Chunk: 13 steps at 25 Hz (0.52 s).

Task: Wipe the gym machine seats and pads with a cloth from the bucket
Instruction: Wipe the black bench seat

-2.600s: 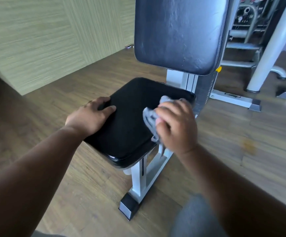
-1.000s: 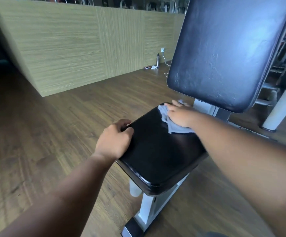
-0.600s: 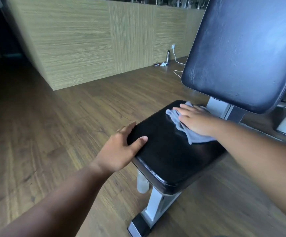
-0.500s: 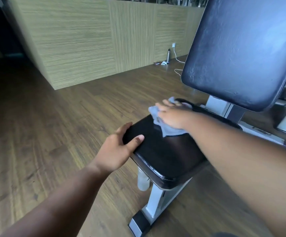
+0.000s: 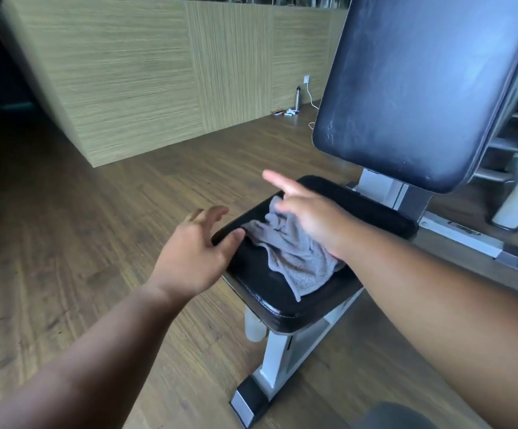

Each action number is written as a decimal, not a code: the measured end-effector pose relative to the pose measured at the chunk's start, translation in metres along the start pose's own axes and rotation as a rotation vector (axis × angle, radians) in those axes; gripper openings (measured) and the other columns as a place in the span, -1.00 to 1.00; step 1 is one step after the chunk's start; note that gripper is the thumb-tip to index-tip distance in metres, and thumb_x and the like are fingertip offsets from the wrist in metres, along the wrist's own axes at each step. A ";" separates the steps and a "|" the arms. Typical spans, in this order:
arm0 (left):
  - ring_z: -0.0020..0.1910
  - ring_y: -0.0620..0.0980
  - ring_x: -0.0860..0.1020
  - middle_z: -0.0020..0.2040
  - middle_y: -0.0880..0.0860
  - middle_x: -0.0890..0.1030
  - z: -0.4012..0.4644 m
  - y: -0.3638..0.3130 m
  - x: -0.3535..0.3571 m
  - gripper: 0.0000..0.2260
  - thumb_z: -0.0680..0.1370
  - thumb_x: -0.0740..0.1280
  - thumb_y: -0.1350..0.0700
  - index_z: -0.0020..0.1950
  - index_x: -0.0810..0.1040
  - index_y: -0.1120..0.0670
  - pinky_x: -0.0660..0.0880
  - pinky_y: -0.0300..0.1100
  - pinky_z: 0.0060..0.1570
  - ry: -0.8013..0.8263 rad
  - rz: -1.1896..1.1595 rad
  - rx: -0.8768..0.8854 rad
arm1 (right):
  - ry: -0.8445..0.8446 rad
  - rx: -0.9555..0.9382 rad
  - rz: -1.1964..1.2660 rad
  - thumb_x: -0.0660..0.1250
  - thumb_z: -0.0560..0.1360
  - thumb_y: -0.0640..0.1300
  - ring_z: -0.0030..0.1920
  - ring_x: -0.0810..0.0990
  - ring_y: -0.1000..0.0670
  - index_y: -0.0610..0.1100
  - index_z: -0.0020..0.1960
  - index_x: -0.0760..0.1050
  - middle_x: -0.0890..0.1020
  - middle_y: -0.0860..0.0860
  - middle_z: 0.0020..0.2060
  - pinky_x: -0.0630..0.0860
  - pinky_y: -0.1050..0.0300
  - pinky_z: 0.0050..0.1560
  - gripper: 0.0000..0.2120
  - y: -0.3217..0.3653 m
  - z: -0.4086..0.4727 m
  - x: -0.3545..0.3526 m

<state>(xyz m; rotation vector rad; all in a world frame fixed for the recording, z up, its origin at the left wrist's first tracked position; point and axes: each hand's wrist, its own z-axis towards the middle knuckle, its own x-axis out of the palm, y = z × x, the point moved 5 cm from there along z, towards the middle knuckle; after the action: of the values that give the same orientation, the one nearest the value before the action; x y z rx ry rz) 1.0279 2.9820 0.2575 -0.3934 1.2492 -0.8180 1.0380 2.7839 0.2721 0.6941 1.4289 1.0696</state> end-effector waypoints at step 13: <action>0.58 0.24 -0.04 0.62 0.13 -0.02 0.100 -0.086 0.127 -0.19 0.50 0.06 -0.48 0.63 -0.05 -0.12 0.01 0.18 0.50 0.539 0.601 0.032 | -0.283 0.299 -0.747 0.04 0.63 0.04 0.57 0.16 0.00 0.19 0.54 0.23 0.12 0.16 0.60 0.13 0.05 0.49 -0.52 -0.069 -0.020 -0.102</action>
<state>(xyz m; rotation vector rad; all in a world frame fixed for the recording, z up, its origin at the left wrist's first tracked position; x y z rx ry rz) 1.1047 2.8160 0.2595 0.2523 1.7304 -0.4266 1.0465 2.6608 0.2527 0.4296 1.4312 0.1721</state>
